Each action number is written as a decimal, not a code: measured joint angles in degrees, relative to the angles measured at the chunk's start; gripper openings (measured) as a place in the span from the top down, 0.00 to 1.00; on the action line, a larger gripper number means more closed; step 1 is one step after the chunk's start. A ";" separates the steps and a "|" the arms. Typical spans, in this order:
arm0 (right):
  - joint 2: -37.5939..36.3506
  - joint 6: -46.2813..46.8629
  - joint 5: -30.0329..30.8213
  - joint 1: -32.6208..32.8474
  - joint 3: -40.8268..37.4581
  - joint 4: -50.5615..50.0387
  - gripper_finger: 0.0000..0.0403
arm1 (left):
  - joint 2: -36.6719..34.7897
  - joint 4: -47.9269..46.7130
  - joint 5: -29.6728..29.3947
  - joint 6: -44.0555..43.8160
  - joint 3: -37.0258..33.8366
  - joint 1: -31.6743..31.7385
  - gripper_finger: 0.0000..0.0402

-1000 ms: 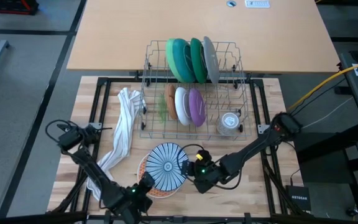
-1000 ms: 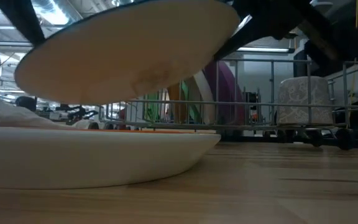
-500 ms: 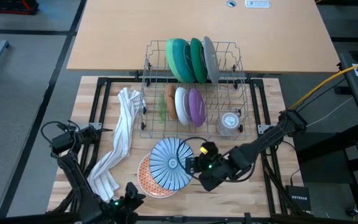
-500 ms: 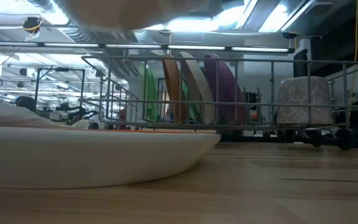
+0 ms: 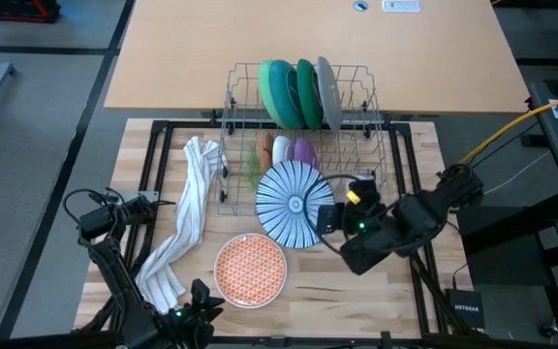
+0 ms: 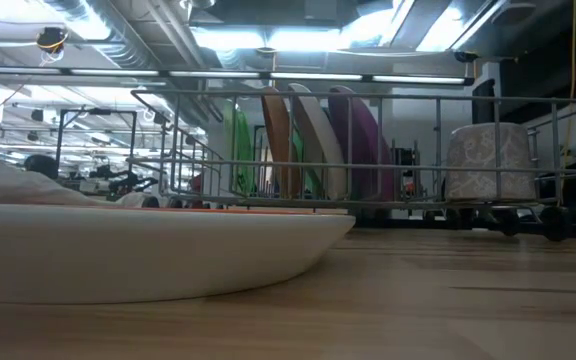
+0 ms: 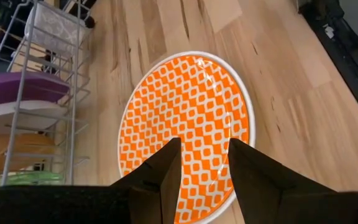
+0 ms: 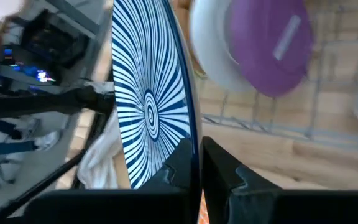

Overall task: Sort dishes
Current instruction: Put the blue patterned plate into the dish rack

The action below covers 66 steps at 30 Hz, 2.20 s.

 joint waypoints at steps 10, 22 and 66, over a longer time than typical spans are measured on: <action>-2.70 -13.05 0.62 -5.22 0.48 0.46 0.96 | 0.00 -0.05 -2.52 -1.98 -0.04 1.20 0.69; -10.39 -30.69 -0.07 -19.96 0.48 0.42 0.96 | 0.00 -11.73 -2.82 -11.32 -0.04 5.50 0.69; -19.30 -23.36 0.06 -31.56 -37.31 1.21 0.96 | 0.02 -21.87 -2.69 -25.22 -0.09 14.48 0.69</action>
